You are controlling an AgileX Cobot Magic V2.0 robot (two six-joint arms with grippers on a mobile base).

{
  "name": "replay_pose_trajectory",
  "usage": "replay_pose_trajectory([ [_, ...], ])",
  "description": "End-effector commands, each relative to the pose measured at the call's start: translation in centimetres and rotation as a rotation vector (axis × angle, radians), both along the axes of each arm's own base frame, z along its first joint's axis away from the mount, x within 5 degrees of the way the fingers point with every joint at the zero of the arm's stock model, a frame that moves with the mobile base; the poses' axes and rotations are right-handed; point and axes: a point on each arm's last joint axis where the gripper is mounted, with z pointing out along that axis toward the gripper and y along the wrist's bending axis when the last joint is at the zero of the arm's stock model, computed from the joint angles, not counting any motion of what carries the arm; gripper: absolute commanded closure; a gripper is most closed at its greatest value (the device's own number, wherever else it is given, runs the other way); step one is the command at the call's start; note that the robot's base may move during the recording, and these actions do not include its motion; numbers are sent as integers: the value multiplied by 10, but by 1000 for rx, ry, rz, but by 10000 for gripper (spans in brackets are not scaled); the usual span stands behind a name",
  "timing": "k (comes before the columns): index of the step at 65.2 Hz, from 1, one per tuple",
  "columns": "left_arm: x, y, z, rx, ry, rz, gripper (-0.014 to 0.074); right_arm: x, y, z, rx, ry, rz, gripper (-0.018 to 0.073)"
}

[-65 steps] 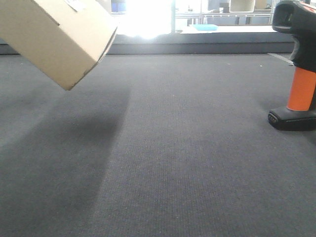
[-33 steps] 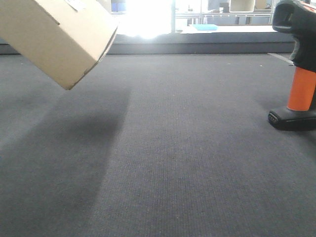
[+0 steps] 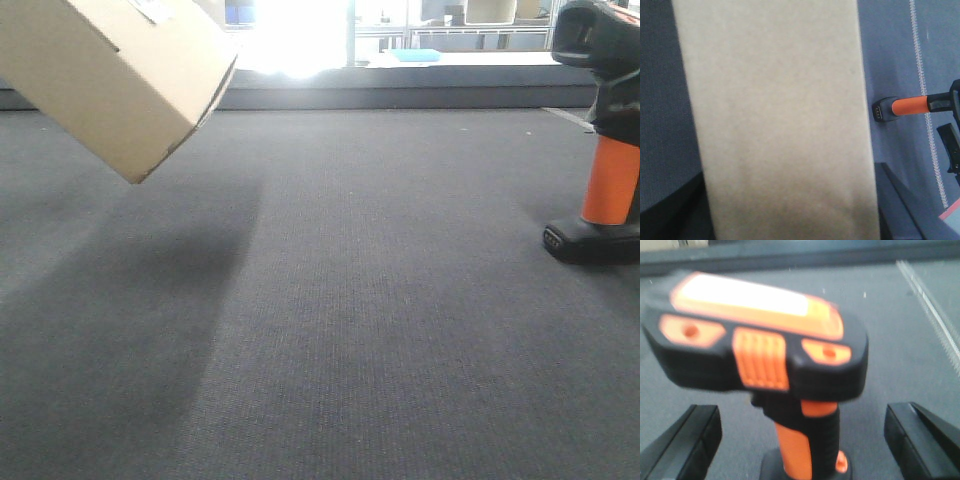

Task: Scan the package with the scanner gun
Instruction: 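Grasp the orange scanner gun by its handle with the right gripper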

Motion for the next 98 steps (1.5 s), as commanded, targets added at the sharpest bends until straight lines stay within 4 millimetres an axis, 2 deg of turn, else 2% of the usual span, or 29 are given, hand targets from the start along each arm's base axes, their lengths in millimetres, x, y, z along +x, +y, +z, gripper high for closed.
replay_pose_trajectory([
  [1,-3,-2,6,-24,-17,2,708,4,1,2,4,-31,9,-9],
  [60,-3,-2,6,-22,-17,2,708,35,2,-7,71,-98,-12,-9],
  [93,-3,-1,6,-15,-17,2,708,42,2,-16,70,-99,-21,-9],
  [98,-3,-1,6,-15,-17,2,708,42,2,-15,69,-110,-22,13],
])
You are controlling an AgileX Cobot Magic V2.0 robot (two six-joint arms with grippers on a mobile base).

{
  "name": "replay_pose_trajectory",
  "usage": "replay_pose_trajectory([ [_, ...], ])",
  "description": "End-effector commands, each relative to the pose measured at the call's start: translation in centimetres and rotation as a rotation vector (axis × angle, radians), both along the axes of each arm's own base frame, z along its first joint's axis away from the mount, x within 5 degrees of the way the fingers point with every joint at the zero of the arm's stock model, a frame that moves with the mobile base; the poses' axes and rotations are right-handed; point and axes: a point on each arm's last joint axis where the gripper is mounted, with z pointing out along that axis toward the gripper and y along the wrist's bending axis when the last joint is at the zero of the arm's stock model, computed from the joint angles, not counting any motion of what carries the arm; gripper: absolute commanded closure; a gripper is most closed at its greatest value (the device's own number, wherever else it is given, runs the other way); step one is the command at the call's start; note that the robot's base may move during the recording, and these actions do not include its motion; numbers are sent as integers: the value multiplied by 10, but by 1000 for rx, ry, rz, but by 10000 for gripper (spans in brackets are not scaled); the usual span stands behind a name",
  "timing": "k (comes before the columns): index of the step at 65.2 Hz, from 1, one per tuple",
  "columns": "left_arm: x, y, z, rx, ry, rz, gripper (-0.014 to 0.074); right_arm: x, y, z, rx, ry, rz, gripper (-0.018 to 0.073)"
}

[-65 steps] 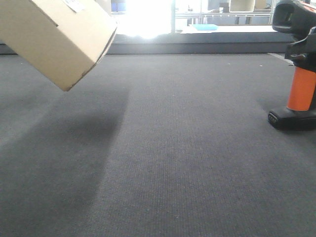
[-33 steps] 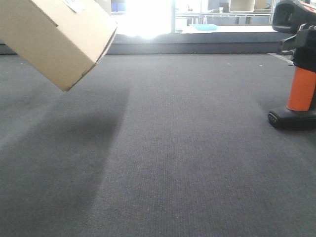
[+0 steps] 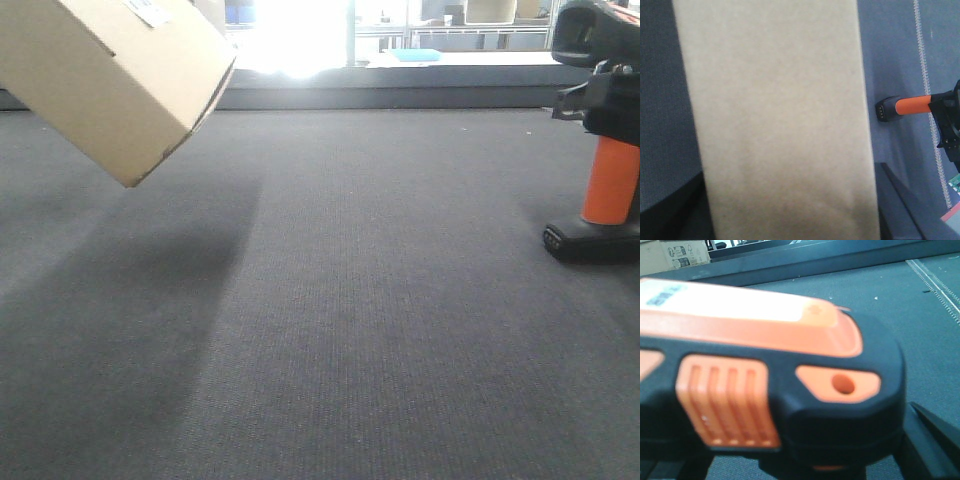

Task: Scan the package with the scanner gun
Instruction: 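Grasp the orange scanner gun by its handle with the right gripper, then lift the scanner gun and point it toward the held box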

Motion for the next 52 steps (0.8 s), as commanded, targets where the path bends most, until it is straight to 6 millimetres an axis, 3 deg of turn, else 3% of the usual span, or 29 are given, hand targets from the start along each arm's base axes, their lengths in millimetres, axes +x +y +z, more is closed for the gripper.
replay_pose_trajectory([
  [1,-3,-2,6,-24,-17,2,708,2,1,5,2,-51,-2,20],
  [10,-3,-2,6,-24,-17,2,708,3,0,9,1,-85,-4,118],
  [21,-3,-2,6,-24,-17,2,708,2,0,8,1,-80,-3,302],
  [41,-3,-2,6,-24,-17,2,708,1,0,14,2,-102,-3,715],
  [52,-3,-2,6,-24,-17,2,708,-7,0,42,-9,-193,0,711],
])
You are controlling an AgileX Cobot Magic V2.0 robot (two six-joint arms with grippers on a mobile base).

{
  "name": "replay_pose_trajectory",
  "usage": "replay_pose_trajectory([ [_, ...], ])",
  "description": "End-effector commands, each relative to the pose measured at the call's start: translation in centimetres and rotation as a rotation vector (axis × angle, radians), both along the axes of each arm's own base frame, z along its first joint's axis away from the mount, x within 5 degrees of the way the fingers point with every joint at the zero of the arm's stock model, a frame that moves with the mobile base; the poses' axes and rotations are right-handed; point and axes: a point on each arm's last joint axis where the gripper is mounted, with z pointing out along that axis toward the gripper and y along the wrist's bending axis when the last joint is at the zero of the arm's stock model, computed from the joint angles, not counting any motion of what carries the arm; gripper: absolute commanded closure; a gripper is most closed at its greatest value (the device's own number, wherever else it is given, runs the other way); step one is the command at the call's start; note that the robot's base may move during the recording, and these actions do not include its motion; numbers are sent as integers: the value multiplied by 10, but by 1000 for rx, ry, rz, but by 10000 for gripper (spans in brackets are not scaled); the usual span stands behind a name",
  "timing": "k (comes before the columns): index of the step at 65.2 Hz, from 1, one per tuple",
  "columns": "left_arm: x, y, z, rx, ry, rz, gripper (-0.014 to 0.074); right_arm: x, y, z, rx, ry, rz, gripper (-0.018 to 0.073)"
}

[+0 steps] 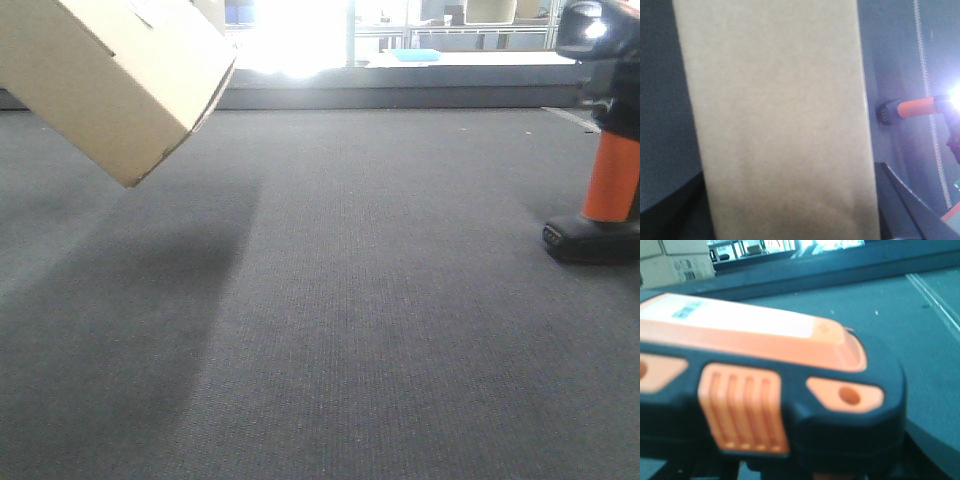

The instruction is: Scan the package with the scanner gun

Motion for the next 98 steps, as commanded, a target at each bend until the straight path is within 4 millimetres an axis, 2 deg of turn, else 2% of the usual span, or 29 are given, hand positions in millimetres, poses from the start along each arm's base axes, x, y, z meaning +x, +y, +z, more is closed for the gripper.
replay_pose_trajectory([
  [1,-3,-2,6,-24,-17,2,708,-3,0,29,-18,-136,-1,711],
  [11,-3,-2,6,-24,-17,2,708,0,5,69,-115,-89,55,711],
  [24,-3,-2,6,-24,-17,2,708,14,10,130,-252,-58,122,711],
  [29,-3,-2,6,-24,-17,2,708,18,10,149,-318,-50,130,711],
  [35,-3,-2,6,-24,-17,2,708,22,11,162,-402,-53,138,711],
  [53,-3,-2,6,-24,-17,2,708,43,28,178,-606,-40,206,711],
  [68,-3,-1,6,-16,-17,2,708,64,28,187,-660,-2,189,711],
  [85,-3,-1,5,-12,-17,2,708,72,27,183,-798,19,196,711],
  [98,-3,1,4,20,-16,2,708,73,28,183,-795,14,198,711],
])
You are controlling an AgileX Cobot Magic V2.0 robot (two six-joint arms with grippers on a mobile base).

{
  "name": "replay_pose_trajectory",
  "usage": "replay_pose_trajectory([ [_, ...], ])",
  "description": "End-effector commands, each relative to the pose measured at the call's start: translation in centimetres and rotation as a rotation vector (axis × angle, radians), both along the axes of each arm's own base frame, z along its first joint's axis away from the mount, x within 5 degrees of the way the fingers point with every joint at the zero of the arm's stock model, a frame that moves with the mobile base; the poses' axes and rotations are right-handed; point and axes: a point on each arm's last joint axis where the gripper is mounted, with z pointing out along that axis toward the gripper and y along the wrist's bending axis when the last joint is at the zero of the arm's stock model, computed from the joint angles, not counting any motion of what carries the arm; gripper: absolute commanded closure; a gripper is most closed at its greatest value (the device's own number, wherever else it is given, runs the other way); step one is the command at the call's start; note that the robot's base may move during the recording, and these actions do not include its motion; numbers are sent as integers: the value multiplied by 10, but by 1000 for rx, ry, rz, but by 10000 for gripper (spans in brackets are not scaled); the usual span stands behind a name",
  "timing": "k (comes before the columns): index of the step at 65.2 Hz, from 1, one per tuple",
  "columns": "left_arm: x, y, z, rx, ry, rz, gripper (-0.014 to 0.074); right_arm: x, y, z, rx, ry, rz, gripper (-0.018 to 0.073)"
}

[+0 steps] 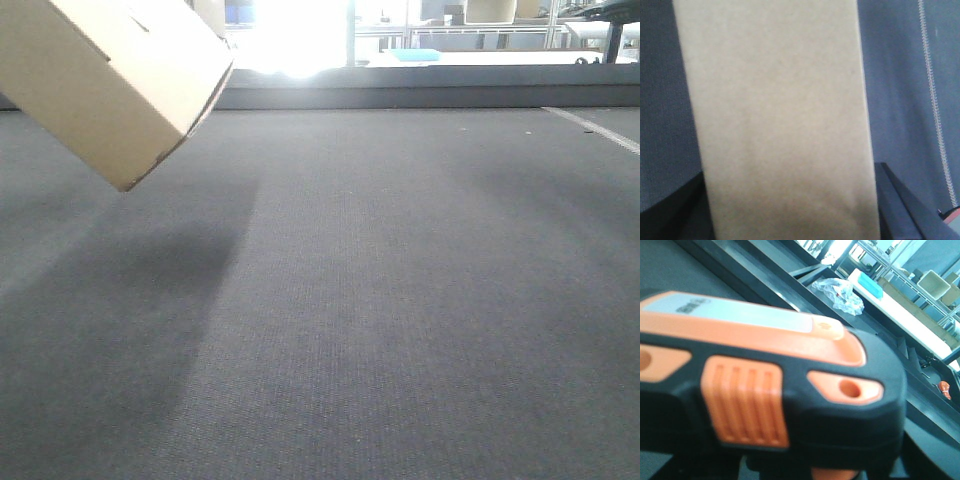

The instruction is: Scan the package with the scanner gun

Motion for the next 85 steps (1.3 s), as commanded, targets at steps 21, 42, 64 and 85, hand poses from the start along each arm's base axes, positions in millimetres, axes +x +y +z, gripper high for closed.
replay_pose_trajectory([
  [21,-3,1,4,11,-16,2,708,-1,6,18,151,-111,45,711],
  [42,-3,1,4,13,-16,2,708,-1,6,19,168,-121,50,711],
  [64,-3,1,4,17,-16,2,708,-1,6,19,101,-120,56,711],
  [85,-3,1,4,17,-16,2,708,-1,6,19,74,-122,60,711],
])
